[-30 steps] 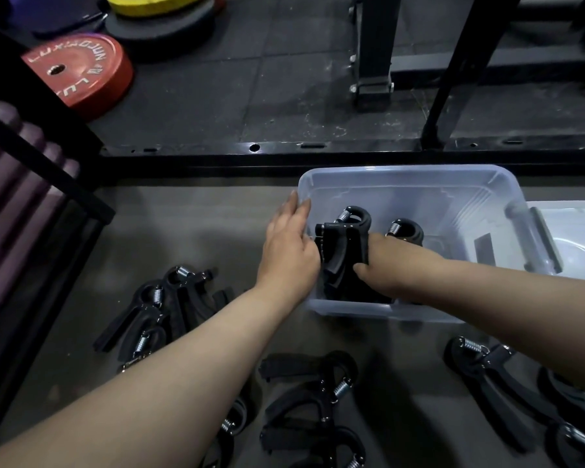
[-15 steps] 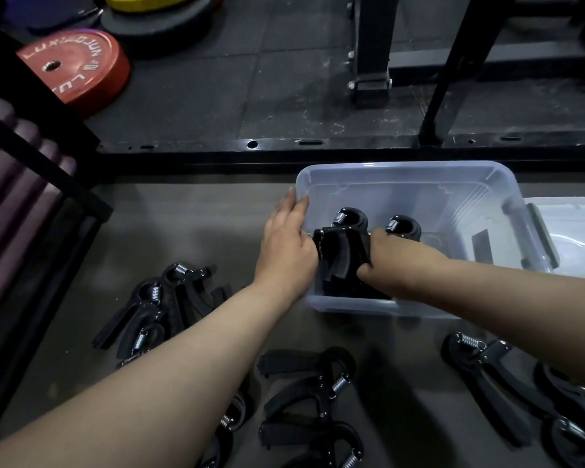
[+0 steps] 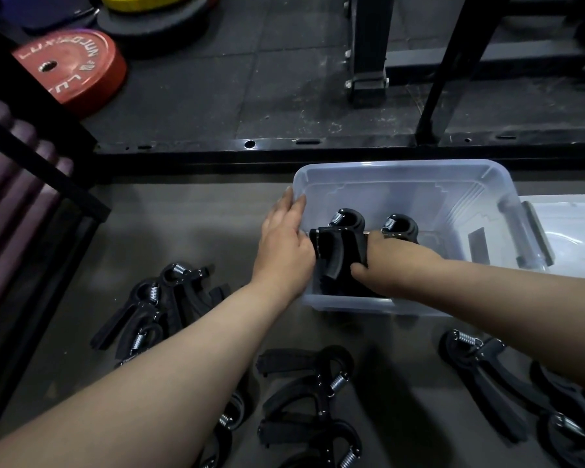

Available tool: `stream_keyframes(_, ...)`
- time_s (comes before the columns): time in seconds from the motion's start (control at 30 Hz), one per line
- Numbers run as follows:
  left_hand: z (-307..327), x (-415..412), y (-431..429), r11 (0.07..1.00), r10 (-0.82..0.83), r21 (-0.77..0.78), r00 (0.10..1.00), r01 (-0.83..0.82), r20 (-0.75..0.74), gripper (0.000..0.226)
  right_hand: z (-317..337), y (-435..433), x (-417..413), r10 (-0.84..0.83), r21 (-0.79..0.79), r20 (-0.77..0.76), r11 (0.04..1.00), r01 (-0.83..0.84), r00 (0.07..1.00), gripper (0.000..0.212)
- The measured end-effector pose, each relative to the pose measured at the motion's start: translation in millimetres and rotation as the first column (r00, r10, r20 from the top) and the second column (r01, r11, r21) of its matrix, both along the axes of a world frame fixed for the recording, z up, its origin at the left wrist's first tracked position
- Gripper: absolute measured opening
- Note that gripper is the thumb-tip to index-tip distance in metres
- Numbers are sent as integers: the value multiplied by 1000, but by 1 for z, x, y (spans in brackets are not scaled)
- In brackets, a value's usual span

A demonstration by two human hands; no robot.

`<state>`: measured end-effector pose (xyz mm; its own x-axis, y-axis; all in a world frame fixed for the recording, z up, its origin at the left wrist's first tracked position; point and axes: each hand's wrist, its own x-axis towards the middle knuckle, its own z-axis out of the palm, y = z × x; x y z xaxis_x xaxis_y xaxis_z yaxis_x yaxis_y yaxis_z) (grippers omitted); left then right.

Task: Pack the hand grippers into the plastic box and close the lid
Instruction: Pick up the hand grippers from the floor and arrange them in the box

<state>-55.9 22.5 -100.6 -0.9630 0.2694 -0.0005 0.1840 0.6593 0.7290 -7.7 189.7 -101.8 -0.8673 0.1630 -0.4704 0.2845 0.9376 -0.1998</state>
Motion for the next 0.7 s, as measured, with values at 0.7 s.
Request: stream_keyframes(0.7,-44,9,-55,1000,20,-22,979,-16,204,57,13,-102,-53,-39,-339,-418,934,-116,908,60)
